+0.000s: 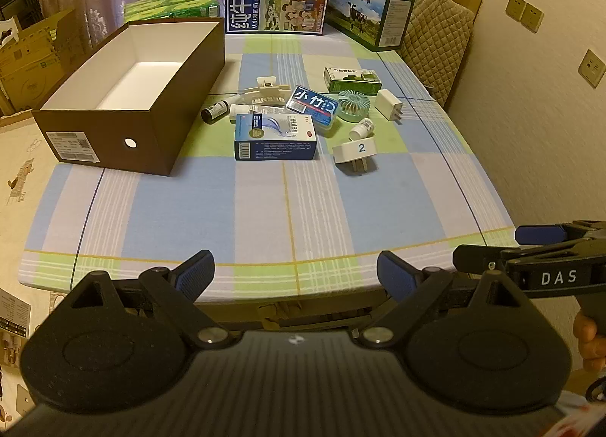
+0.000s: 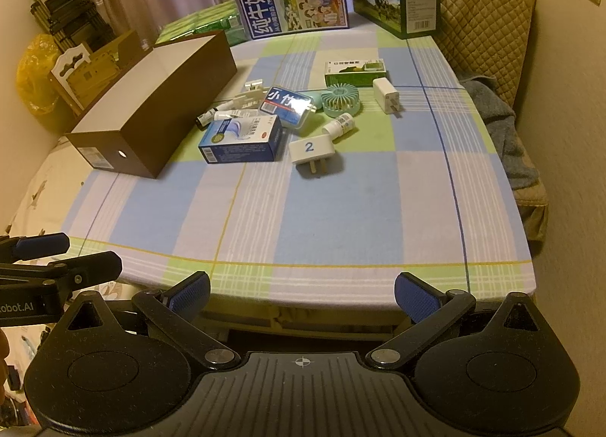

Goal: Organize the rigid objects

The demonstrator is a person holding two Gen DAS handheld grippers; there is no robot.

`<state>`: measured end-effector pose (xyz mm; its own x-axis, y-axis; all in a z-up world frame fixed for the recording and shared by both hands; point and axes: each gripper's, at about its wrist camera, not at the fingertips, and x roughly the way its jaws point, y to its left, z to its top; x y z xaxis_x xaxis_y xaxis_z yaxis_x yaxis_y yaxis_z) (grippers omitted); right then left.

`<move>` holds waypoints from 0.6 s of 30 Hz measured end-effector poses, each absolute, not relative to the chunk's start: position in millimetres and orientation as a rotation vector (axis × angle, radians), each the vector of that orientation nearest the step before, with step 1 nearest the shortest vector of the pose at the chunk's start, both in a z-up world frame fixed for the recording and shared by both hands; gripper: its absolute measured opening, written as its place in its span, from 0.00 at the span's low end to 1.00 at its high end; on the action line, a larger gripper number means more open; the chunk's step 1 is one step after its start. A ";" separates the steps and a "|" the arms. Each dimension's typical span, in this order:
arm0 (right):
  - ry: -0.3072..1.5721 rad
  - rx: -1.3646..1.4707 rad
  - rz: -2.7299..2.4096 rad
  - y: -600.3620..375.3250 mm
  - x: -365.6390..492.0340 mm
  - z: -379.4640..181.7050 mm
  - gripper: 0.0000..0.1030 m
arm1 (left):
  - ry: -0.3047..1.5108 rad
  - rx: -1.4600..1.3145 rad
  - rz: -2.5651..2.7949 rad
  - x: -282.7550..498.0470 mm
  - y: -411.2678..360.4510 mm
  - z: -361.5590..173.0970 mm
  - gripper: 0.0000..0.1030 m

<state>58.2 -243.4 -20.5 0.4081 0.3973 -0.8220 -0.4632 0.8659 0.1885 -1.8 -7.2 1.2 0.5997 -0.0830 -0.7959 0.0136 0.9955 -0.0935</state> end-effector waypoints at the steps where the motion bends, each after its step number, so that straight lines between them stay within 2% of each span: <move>1: 1.015 -0.072 0.543 -243.5 58.1 -20.5 0.98 | 0.926 -0.080 -0.057 -2.2 -7.1 1.4 0.88; 18: 1.019 -0.074 0.549 -242.8 59.0 -20.8 0.98 | 0.928 -0.079 -0.057 -3.6 -8.0 1.6 0.88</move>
<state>59.0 -242.8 -20.8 0.4023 0.4002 -0.8234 -0.4676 0.8631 0.1910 -3.6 -8.0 1.6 0.5984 -0.0829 -0.7969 0.0145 0.9956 -0.0927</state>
